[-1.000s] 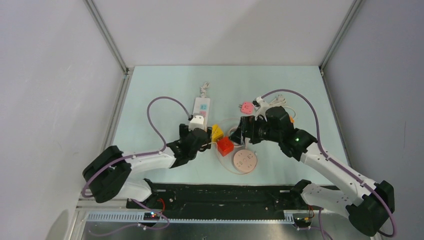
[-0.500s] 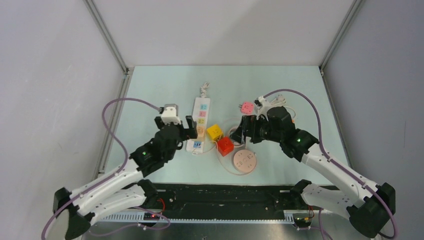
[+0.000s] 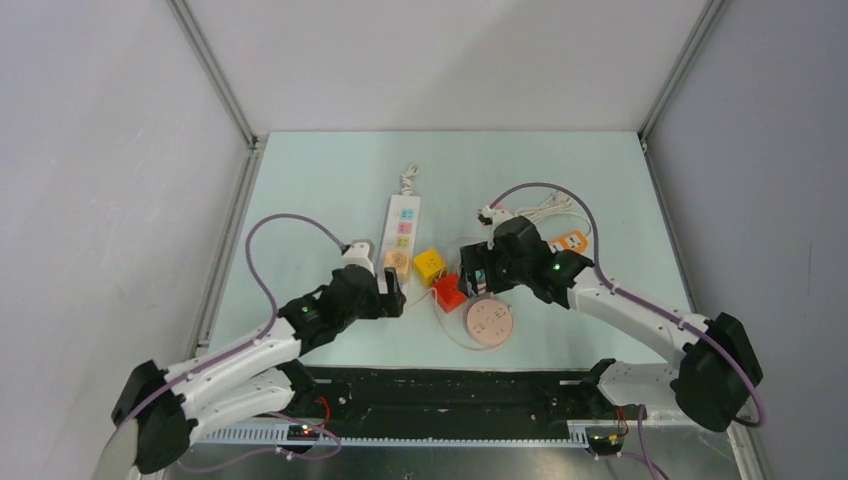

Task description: Insert the plug

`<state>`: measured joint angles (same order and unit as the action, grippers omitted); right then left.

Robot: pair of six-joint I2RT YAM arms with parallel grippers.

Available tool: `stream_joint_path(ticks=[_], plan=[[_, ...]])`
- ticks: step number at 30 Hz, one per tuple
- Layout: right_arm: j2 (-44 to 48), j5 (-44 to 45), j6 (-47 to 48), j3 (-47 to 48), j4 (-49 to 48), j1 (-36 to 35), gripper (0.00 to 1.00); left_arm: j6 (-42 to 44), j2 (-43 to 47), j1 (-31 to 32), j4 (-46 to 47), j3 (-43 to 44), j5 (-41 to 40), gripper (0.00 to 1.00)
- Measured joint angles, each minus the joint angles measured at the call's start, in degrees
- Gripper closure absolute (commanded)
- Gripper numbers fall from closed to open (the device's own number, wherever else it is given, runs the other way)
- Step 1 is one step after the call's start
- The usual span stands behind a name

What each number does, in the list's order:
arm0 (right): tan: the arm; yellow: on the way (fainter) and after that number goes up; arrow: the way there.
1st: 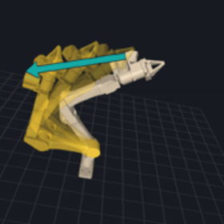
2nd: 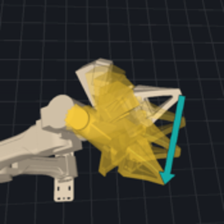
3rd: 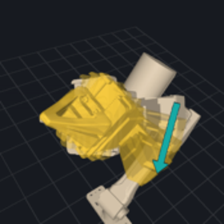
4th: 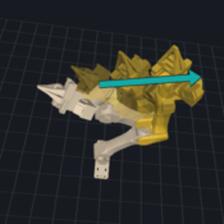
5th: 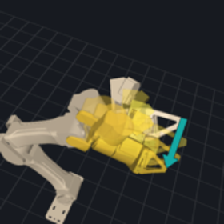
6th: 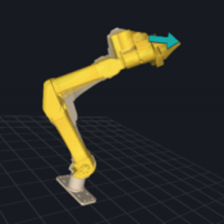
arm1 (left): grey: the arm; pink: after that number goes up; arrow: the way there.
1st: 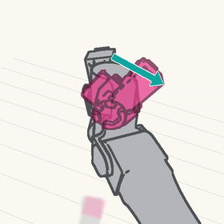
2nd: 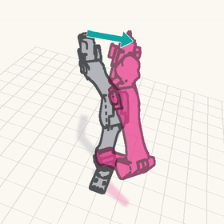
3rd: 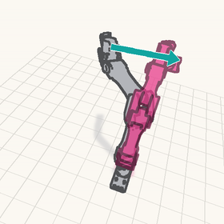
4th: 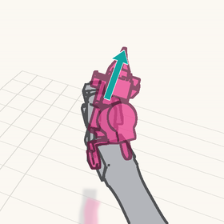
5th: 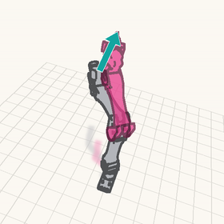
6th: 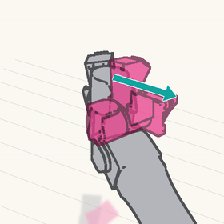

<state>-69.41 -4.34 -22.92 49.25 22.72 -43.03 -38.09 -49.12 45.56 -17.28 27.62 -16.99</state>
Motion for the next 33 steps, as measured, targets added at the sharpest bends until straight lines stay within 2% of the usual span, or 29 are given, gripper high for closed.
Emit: stream_joint_path(ticks=[5, 9, 13, 16, 20, 28, 33], plan=[[-5.5, 2.2, 3.5, 1.8, 0.7, -0.6, 0.04, 0.2, -5.0, -0.1, -1.2, -0.8, 2.5, 0.0], [-11.3, 4.1, 5.9, 5.0, 0.7, -3.7, 0.05, 0.9, -6.9, -0.3, -0.4, -0.8, 2.4, 0.0], [-15.4, 5.6, 6.8, 7.1, 0.6, -7.0, 0.1, 1.1, -9.5, -0.4, 2.2, -0.8, 2.4, 0.0], [-17.9, 7.4, 6.7, 8.0, 0.5, -8.1, 0.12, 1.1, -11.9, -0.6, 4.8, -0.8, 2.5, 0.06], [-19.6, 11.0, 6.6, 8.0, 0.4, -8.9, 0.15, 1.0, -15.1, -0.7, 7.4, -0.8, 2.1, 0.09], [-22.1, 12.7, 6.8, 8.4, -1.5, -9.5, 0.2, 0.6, -20.9, -0.8, 10.6, -0.9, 0.5, 0.19], [-23.6, 11.6, 7.3, 8.4, -2.6, -9.5, 0.36, 0.3, -21.4, -1.3, 12.2, -1.6, -0.8, 0.26]])
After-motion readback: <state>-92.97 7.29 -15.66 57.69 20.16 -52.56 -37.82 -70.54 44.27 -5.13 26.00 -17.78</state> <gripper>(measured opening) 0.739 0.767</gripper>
